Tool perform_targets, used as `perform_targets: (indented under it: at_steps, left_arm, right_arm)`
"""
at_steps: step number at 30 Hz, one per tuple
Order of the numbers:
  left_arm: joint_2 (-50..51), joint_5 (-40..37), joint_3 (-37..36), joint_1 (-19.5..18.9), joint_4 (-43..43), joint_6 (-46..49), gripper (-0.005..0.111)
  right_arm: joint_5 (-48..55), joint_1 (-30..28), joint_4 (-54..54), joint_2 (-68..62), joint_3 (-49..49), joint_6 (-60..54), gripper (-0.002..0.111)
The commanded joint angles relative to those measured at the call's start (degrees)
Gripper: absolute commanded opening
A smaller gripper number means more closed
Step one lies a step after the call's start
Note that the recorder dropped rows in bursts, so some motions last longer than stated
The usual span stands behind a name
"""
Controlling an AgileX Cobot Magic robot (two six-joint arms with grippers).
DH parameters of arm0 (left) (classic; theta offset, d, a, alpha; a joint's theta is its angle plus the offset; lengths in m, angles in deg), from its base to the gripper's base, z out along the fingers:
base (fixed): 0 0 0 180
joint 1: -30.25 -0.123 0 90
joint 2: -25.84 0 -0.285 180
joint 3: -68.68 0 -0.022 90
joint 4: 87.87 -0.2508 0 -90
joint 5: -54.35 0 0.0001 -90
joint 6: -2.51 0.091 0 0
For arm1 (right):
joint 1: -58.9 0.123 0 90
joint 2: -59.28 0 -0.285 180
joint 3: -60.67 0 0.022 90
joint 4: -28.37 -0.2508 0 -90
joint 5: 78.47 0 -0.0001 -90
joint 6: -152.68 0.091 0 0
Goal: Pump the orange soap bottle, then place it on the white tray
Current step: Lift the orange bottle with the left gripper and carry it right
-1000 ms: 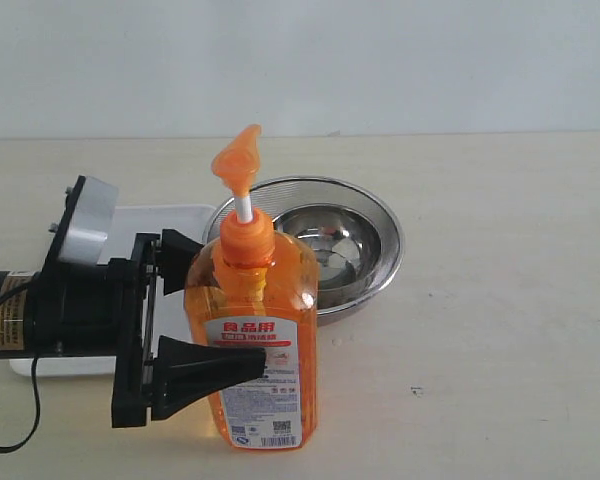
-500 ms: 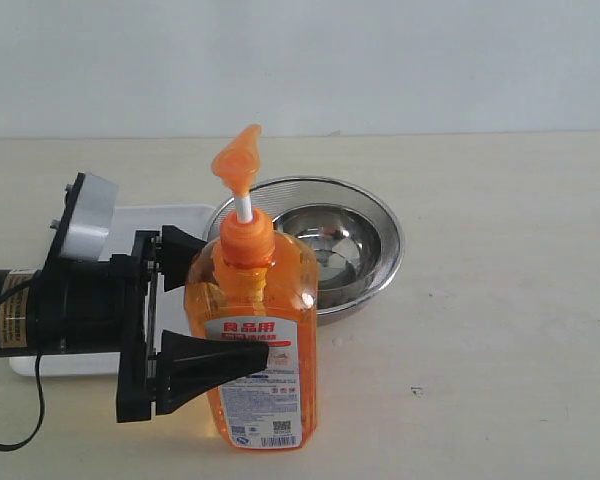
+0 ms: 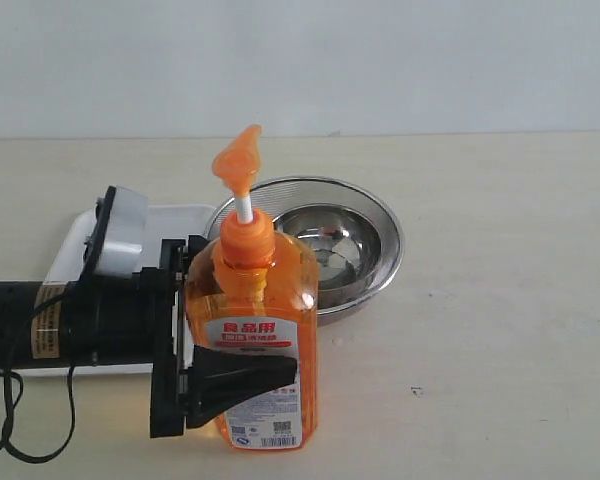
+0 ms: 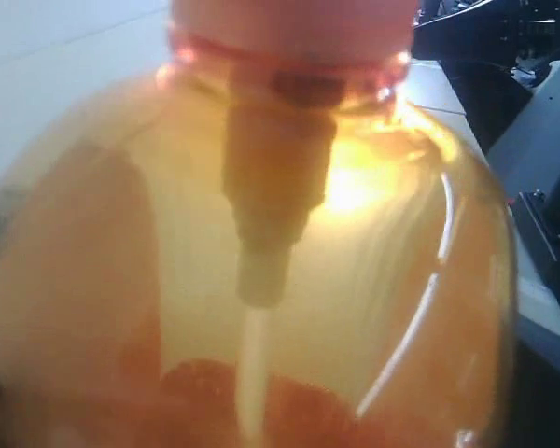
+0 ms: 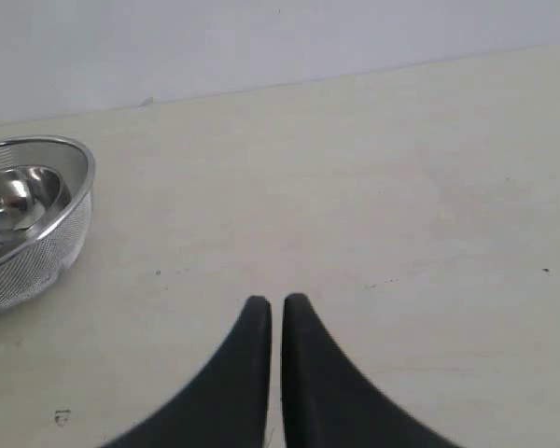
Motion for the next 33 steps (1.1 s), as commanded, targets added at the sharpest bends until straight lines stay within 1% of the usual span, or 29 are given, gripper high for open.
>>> perform_targets:
  at_steps: [1, 7, 9, 10, 11, 12, 13, 15, 16, 17, 22, 26, 33]
  left_arm:
    - [0.28, 0.43, 0.22, 1.75, 2.98, 2.5, 0.09]
    - [1.05, 0.43, 0.22, 1.75, 4.52, 2.5, 0.09]
    - [2.1, 0.43, 0.22, 1.75, 5.2, 2.5, 0.087]
    - [2.69, 0.43, 0.22, 1.75, 5.43, 2.5, 0.081]
    - [3.15, 0.43, 0.22, 1.75, 5.84, 2.5, 0.071]
    - [3.65, 0.43, 0.22, 1.75, 6.5, 2.5, 0.054]
    - [3.65, 0.43, 0.22, 1.75, 6.5, 2.5, 0.043]
    - [3.65, 0.43, 0.22, 1.75, 6.64, 2.5, 0.017]
    - [3.65, 0.43, 0.22, 1.75, 6.64, 2.5, 0.009]
    - [3.65, 0.43, 0.22, 1.75, 6.64, 2.64, 0.005]
    - [3.65, 0.43, 0.22, 1.75, 6.67, 2.64, 0.005]
    - [2.85, 0.43, 0.22, 1.75, 6.67, 0.91, 0.005]
    - [-2.58, 0.43, 0.22, 1.75, 6.25, -4.38, 0.005]
  right_arm:
    - [-0.91, -0.27, -0.04, 0.23, -0.06, -0.36, 0.0]
    - [-0.91, -0.27, -0.04, 0.23, -0.06, -0.36, 0.0]
    - [-0.91, -0.27, -0.04, 0.23, -0.06, -0.36, 0.0]
    - [-0.91, -0.27, -0.04, 0.23, -0.06, -0.36, 0.0]
    - [-0.91, -0.27, -0.04, 0.23, -0.06, -0.36, 0.0]
    - [-0.91, -0.27, -0.04, 0.23, -0.06, -0.36, 0.0]
    - [-0.91, -0.27, -0.04, 0.23, -0.06, -0.36, 0.0]
    - [-0.91, -0.27, -0.04, 0.23, -0.06, -0.36, 0.0]
    - [-0.91, -0.27, -0.04, 0.23, -0.06, -0.36, 0.0]
    - [-0.91, -0.27, -0.04, 0.23, -0.06, -0.36, 0.0]
    - [-0.91, -0.27, -0.04, 0.23, -0.06, -0.36, 0.0]
    - [-0.91, -0.27, -0.04, 0.23, -0.06, -0.36, 0.0]
    - [-0.91, -0.27, -0.04, 0.23, -0.06, -0.36, 0.0]
